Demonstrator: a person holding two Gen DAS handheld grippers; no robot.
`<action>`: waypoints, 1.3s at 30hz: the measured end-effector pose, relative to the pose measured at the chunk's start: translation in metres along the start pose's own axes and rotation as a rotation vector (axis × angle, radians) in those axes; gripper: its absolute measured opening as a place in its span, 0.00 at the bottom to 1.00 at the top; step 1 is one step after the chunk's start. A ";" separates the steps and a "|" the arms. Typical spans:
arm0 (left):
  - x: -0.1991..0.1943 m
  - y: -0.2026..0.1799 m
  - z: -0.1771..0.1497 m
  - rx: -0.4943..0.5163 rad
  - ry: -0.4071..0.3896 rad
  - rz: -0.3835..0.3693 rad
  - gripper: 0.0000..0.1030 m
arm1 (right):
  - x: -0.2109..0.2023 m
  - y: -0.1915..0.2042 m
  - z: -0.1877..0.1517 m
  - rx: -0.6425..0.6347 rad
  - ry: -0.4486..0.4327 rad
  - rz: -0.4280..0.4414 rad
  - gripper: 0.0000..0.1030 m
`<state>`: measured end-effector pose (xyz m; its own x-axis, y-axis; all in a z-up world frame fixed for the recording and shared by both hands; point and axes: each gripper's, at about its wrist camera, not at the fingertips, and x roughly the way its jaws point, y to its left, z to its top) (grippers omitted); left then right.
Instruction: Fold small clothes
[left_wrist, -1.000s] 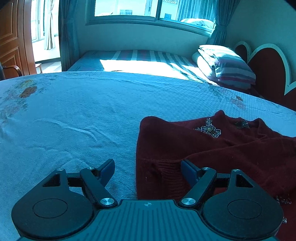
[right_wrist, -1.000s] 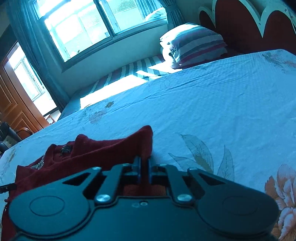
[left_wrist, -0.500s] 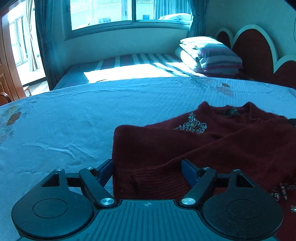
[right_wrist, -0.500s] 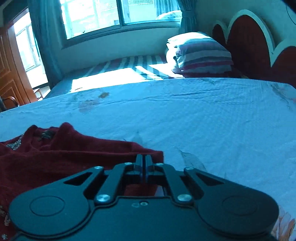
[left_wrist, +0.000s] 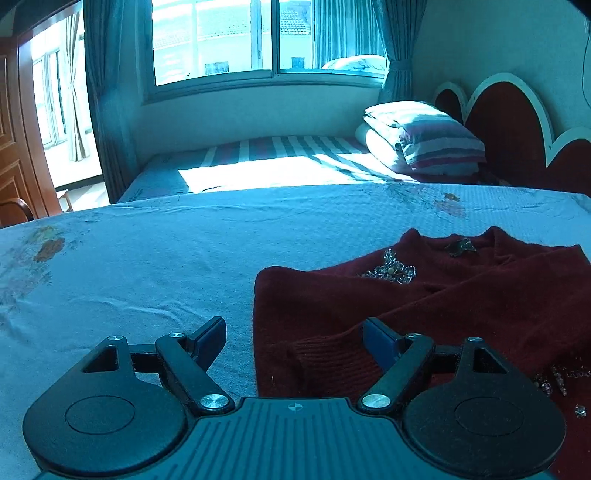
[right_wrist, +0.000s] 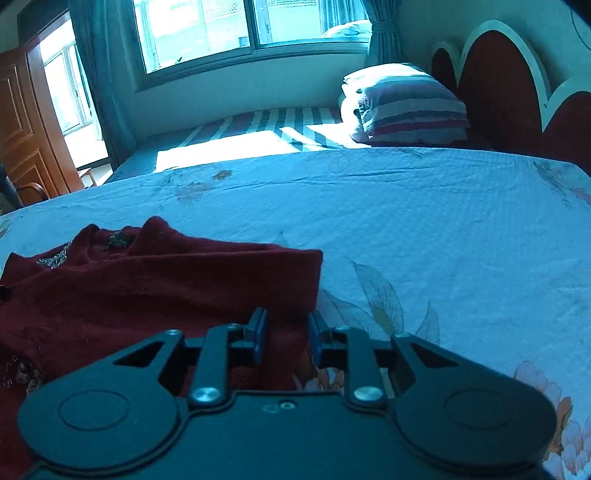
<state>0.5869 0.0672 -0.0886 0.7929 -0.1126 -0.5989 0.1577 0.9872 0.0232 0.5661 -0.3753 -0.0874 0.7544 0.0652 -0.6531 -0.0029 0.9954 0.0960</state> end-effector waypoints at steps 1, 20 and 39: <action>-0.007 0.001 -0.002 -0.019 -0.004 -0.001 0.78 | -0.010 0.005 -0.001 -0.008 -0.023 0.016 0.22; -0.009 -0.118 -0.001 0.085 -0.013 -0.051 0.91 | -0.018 0.093 -0.029 -0.116 -0.029 0.130 0.21; -0.011 -0.134 -0.005 0.062 0.021 -0.023 1.00 | -0.028 0.092 -0.036 -0.135 -0.091 0.052 0.37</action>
<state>0.5540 -0.0632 -0.0892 0.7762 -0.1319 -0.6165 0.2123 0.9755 0.0585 0.5206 -0.2826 -0.0872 0.8071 0.1162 -0.5788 -0.1272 0.9916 0.0217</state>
